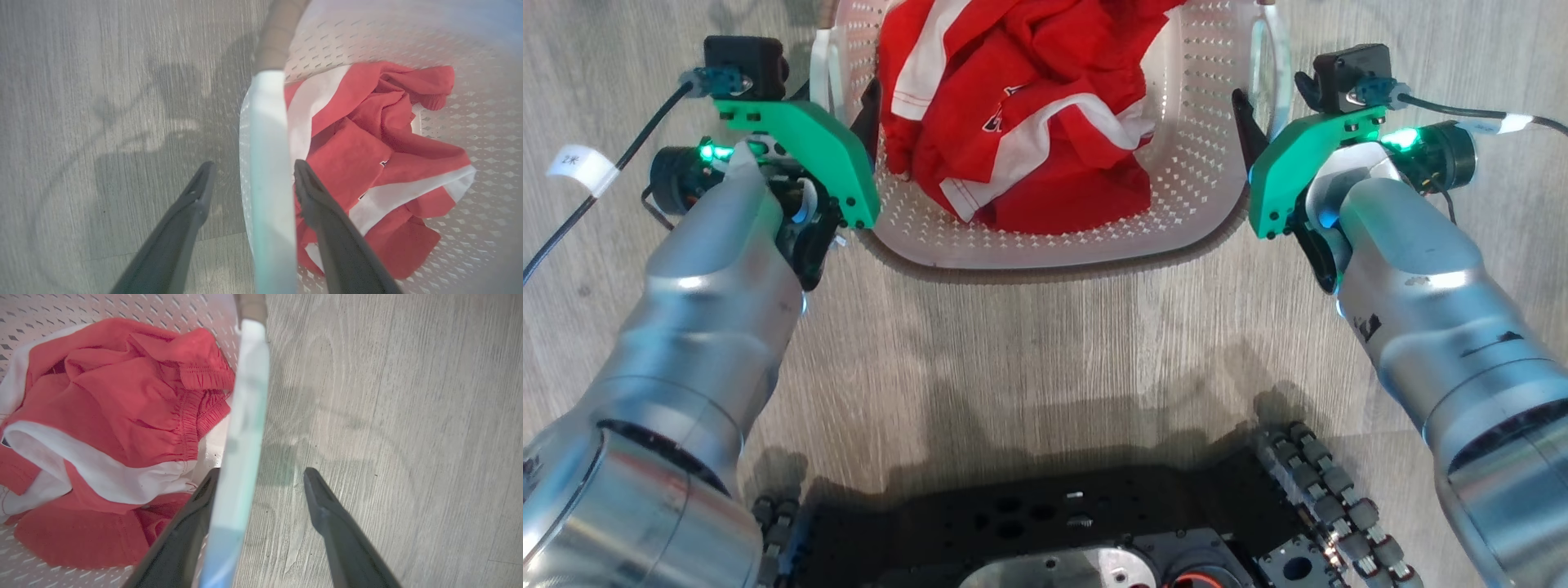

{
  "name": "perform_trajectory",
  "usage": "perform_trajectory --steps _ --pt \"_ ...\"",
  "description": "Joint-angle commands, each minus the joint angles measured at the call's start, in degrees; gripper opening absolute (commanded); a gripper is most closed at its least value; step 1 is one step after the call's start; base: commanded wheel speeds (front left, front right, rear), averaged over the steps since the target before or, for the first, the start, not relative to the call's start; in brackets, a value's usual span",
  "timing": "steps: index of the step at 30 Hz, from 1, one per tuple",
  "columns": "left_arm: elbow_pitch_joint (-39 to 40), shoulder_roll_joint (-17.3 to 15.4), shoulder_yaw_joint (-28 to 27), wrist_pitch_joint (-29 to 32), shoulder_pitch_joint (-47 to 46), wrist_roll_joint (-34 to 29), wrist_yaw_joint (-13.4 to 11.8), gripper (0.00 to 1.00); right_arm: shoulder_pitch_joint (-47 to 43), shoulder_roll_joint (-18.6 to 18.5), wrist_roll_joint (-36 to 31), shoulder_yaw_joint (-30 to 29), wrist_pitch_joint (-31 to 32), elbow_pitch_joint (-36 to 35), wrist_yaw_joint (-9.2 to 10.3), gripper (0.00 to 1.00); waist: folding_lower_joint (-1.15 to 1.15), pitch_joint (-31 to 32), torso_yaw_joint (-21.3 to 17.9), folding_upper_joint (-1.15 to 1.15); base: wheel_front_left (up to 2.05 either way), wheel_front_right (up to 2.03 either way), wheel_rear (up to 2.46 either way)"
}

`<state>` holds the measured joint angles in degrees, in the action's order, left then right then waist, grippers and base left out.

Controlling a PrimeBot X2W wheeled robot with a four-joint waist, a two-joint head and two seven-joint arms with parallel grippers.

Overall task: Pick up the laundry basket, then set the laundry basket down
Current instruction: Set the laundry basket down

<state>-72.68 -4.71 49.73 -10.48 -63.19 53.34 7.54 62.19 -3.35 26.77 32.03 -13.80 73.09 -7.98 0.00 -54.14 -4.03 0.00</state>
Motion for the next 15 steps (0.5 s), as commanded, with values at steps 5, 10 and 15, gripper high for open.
perform_trajectory --steps 5,10,15 --pt "-0.01 -1.87 0.11 -1.02 2.22 0.97 -0.05 1.0 -2.99 0.47 -0.6 0.44 -1.13 -0.38 0.49 1.0 0.0 1.64 0.05 0.0 0.0 0.0 0.0" --pt "-0.47 -2.25 0.29 -2.58 3.55 1.01 -0.05 1.0 -4.54 0.47 -2.0 -0.81 -1.17 -2.36 0.49 1.0 0.0 4.9 -0.03 0.0 0.0 0.0 0.0" --pt "-0.69 -2.57 0.66 -4.02 5.18 0.12 -0.34 1.0 -7.73 0.26 -4.3 -5.01 -1.18 -6.19 0.49 1.0 0.0 9.46 -0.04 0.0 0.0 0.0 0.0"
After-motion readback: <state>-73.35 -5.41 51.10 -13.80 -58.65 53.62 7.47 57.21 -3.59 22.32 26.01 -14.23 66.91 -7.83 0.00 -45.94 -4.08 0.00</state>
